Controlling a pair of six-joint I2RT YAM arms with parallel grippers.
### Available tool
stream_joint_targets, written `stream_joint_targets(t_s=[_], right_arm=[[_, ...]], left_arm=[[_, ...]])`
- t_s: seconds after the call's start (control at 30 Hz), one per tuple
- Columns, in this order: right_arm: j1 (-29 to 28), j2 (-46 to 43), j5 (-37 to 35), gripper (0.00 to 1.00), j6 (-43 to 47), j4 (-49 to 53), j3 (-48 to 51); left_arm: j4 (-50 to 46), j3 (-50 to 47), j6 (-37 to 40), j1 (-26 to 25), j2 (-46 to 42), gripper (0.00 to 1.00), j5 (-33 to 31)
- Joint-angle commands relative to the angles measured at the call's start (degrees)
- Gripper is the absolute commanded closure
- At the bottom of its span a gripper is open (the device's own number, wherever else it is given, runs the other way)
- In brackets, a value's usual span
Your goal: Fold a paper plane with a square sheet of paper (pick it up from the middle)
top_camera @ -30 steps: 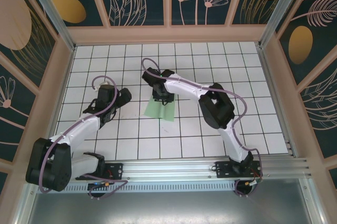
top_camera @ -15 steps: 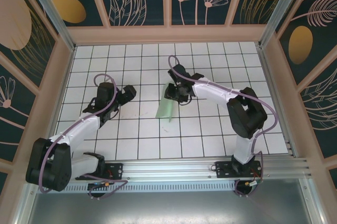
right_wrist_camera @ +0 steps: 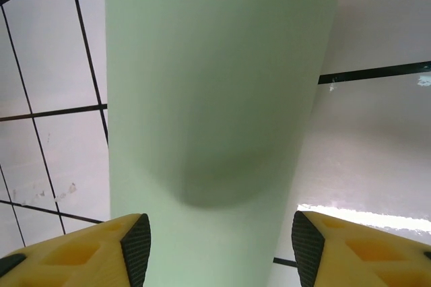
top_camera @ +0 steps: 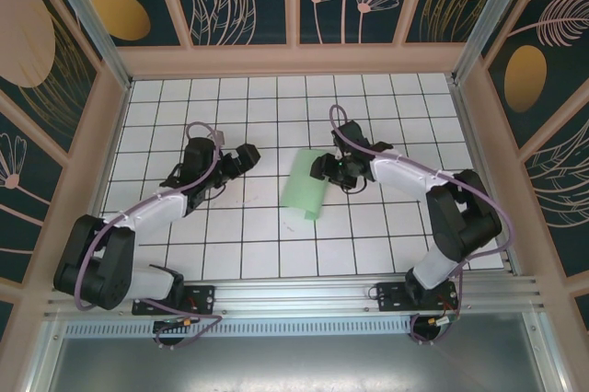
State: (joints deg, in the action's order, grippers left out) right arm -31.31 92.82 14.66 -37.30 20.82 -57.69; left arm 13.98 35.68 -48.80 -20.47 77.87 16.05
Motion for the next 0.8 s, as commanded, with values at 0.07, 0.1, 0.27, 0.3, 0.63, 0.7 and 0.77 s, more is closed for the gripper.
stream_joint_targets(t_s=[0.07,0.1,0.27,0.3,0.63,0.7,0.77], right_arm=[[2.4,-3.1,-1.9,0.39,1.2,1.4,3.4],[2.8,-3.3,-1.8,0.40,1.2,1.3,3.9],[3.8,-3.4,-4.2,0.42,0.9,3.5,4.7],[3.9,-3.7,-4.1,0.42,0.7,3.4,5.1],[4.0,-4.8,-4.3,0.43,1.9,3.7,6.6],[4.0,-4.0,-4.9,0.43,2.3,4.3,6.5],[4.0,-3.2,-5.2,0.43,2.3,4.9,6.4]], left_arm=[[3.2,3.6,-1.1,-2.9,3.0,0.02,1.1],[3.3,3.8,-1.3,-3.3,3.5,0.02,1.1],[4.7,4.8,-1.8,-4.4,5.5,0.01,2.3],[4.9,4.9,-1.8,-4.6,5.8,0.01,2.7],[5.4,9.2,-0.3,-7.6,10.7,0.10,8.5],[5.4,9.9,0.1,-8.4,11.5,0.14,8.6],[5.5,10.5,0.1,-9.2,12.3,0.18,8.9]])
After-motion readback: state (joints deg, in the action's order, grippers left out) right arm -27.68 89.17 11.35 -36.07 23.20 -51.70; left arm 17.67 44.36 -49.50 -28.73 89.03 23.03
